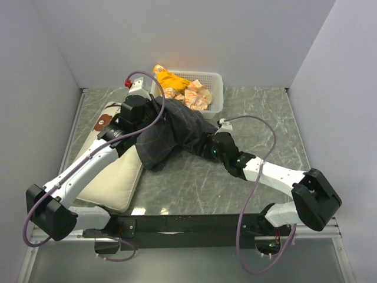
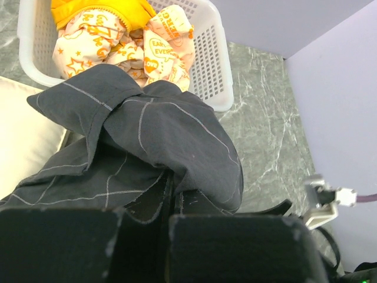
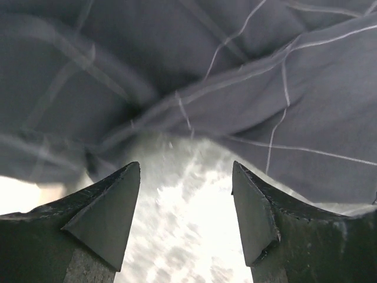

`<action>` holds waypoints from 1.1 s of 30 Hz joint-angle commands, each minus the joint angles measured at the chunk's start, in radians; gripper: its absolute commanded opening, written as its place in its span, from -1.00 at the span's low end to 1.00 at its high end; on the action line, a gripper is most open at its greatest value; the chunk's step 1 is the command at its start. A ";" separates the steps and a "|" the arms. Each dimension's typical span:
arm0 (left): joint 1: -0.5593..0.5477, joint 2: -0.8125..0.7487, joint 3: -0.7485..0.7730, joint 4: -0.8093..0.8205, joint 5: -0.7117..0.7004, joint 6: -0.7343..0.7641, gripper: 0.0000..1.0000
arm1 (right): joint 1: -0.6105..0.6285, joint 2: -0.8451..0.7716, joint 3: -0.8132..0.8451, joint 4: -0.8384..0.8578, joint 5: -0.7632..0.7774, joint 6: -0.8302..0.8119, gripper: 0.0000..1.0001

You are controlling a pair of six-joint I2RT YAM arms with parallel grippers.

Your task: Put the pillow into the pillowcase

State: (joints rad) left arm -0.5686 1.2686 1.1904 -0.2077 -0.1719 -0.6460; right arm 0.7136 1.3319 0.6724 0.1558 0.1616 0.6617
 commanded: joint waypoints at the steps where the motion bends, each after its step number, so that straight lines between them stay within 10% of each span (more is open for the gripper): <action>1: 0.004 -0.047 -0.012 0.031 -0.014 0.014 -0.98 | -0.006 0.035 0.096 -0.004 0.128 0.183 0.42; 24: 0.003 -0.074 -0.037 0.016 -0.005 0.011 -0.98 | -0.132 0.331 0.242 -0.033 0.009 0.424 0.38; 30: 0.003 -0.092 -0.046 0.001 -0.024 0.019 -0.98 | -0.140 0.282 0.185 -0.025 -0.008 0.391 -0.76; 33: 0.004 -0.094 -0.026 -0.007 -0.072 0.029 -0.98 | -0.184 0.195 0.200 -0.105 -0.007 0.323 -1.00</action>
State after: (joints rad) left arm -0.5682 1.2068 1.1481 -0.2268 -0.1848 -0.6445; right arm 0.5728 1.6463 0.8658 0.0910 0.1474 1.0481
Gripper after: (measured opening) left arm 0.021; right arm 0.031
